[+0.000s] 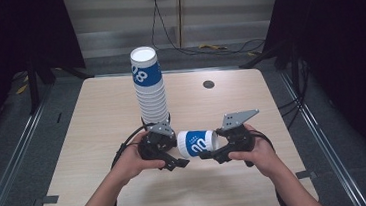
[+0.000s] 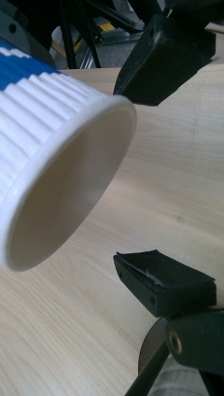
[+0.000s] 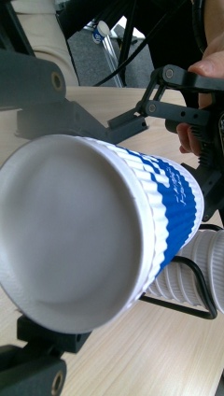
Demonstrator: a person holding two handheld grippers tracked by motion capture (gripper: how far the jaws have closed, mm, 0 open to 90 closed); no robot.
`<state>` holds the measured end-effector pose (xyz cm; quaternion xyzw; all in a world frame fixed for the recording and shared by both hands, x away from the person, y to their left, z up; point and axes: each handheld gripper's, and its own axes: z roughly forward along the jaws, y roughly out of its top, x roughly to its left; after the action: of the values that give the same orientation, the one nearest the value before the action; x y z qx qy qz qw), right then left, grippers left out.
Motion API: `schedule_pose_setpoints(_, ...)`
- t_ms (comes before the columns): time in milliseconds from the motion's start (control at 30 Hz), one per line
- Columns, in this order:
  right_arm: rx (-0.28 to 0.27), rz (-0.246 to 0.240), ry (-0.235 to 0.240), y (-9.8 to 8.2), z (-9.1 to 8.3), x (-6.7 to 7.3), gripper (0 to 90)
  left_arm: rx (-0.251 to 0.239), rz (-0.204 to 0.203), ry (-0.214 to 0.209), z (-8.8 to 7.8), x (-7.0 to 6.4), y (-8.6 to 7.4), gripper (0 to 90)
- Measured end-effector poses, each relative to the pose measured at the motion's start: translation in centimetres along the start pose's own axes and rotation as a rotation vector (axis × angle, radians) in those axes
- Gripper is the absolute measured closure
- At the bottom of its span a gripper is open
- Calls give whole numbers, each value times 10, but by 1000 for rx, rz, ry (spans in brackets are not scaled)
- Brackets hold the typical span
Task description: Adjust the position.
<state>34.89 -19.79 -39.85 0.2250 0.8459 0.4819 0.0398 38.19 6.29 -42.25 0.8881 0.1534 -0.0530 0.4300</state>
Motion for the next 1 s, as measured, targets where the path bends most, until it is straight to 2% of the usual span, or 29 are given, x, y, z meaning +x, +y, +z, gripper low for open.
schedule_pose_setpoints(133,-4,-1,1,0,0,0,277,-5,-2,-4,-1,0,0,179)
schedule_pose_setpoints(233,-6,-3,7,1,-1,0,277,-30,0,-5,0,0,1,178)
schedule_pose_setpoints(667,-3,-10,8,1,1,1,277,-41,13,1,-6,-1,5,171)
schedule_pose_setpoints(900,-18,-9,14,1,1,1,276,-56,17,-14,-6,-2,4,168)
schedule_pose_setpoints(1000,-25,-8,20,0,2,1,277,-63,21,-8,-7,-2,4,162)
